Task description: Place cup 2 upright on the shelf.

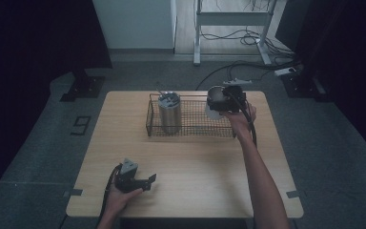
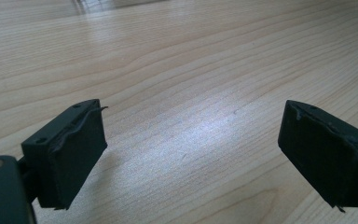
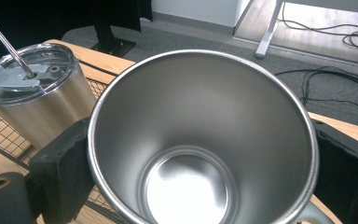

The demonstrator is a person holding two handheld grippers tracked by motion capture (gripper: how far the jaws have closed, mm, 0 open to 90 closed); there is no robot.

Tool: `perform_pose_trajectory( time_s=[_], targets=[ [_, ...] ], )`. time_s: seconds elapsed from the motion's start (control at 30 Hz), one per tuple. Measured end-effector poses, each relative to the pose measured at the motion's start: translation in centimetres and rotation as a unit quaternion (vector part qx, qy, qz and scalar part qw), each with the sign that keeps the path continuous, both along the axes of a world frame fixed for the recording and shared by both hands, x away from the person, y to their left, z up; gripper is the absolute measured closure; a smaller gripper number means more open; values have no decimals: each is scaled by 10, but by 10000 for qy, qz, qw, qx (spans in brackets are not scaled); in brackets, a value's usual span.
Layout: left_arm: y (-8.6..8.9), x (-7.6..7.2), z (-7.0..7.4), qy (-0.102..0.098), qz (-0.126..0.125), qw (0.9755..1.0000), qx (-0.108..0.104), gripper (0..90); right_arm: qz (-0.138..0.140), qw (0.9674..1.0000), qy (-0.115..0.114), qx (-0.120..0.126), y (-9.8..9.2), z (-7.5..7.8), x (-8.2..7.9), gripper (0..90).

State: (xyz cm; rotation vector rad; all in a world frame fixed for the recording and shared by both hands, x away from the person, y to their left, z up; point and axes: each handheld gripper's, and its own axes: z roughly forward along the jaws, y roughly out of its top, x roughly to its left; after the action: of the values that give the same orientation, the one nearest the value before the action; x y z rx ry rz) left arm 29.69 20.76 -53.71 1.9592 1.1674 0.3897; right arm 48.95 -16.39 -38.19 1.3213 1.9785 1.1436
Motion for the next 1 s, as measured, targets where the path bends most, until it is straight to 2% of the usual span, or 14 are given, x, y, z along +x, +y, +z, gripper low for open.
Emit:
perform_pose_trajectory(
  time_s=[0.27, 0.37, 1.0],
  targets=[
    [1, 0, -1, 13, 7, 10000, 13, 74, 35, 9999, -34, -93, 8, 3, 8, 68],
    [0, 0, -1, -5, -8, 10000, -13, 74, 39, 10000, -18, -47, 10, 1, 10, 68],
    [1, 0, -3, 24, -6, 10000, 32, 74, -30, 9993, 280, -235, 14, -31, 31, 68]
  ],
)
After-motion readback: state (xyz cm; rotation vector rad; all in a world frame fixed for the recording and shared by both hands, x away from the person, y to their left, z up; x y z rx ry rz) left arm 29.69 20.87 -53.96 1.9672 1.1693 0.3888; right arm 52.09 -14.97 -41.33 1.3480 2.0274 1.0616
